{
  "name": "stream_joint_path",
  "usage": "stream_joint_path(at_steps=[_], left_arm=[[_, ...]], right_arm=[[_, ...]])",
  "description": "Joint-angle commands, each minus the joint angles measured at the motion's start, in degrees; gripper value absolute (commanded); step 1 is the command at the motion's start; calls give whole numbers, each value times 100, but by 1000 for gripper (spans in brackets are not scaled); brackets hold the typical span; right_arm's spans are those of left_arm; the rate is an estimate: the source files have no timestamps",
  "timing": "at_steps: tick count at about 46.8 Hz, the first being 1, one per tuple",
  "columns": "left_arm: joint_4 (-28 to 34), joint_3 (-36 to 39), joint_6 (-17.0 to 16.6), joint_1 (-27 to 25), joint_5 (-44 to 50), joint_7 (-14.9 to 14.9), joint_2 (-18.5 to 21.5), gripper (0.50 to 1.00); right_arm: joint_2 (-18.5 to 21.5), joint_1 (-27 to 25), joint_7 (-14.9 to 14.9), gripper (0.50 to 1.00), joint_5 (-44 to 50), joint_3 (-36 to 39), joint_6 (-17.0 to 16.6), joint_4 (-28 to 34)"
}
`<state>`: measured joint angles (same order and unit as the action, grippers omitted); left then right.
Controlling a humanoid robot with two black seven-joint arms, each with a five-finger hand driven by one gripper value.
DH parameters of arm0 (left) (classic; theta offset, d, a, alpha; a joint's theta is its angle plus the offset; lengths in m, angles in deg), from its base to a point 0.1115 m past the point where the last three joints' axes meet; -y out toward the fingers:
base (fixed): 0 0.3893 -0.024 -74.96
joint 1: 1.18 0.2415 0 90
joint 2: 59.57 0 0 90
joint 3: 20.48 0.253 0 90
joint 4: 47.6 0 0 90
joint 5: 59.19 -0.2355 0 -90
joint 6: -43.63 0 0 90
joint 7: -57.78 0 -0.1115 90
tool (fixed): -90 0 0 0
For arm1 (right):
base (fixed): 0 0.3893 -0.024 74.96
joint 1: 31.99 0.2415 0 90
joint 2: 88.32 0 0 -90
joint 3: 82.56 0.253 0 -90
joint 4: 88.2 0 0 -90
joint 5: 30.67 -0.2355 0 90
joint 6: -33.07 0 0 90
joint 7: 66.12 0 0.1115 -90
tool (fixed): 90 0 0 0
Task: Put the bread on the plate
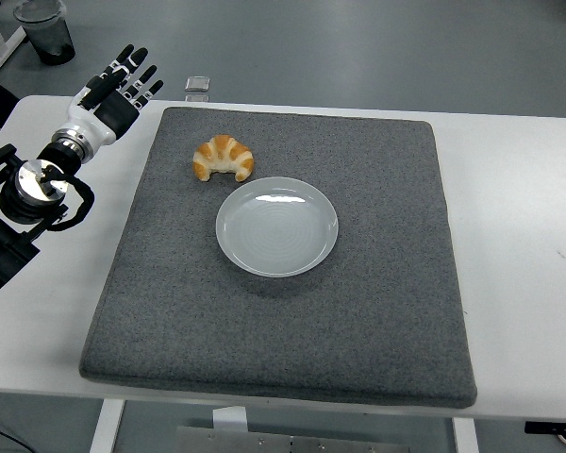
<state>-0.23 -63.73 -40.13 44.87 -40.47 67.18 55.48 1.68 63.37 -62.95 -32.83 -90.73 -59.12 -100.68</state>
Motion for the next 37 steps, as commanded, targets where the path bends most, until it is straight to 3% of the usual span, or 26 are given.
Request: stream_joint_path(at_steps=[1, 20, 32, 37], left_arm=[[0, 0, 0, 0, 0, 0, 0, 992], [0, 44, 360, -97, -158, -9, 26, 992], [0, 9, 650, -413, -1748, 17, 211, 992], [0, 18, 791, -448, -2293, 184, 307, 990]], right_arm=[[0, 0, 0, 932, 5, 0, 8, 0], [0, 0, 0, 930, -4, 0, 8, 0], [0, 9, 0, 930, -4, 0, 8, 0], [0, 35, 0, 932, -4, 0, 8, 0]])
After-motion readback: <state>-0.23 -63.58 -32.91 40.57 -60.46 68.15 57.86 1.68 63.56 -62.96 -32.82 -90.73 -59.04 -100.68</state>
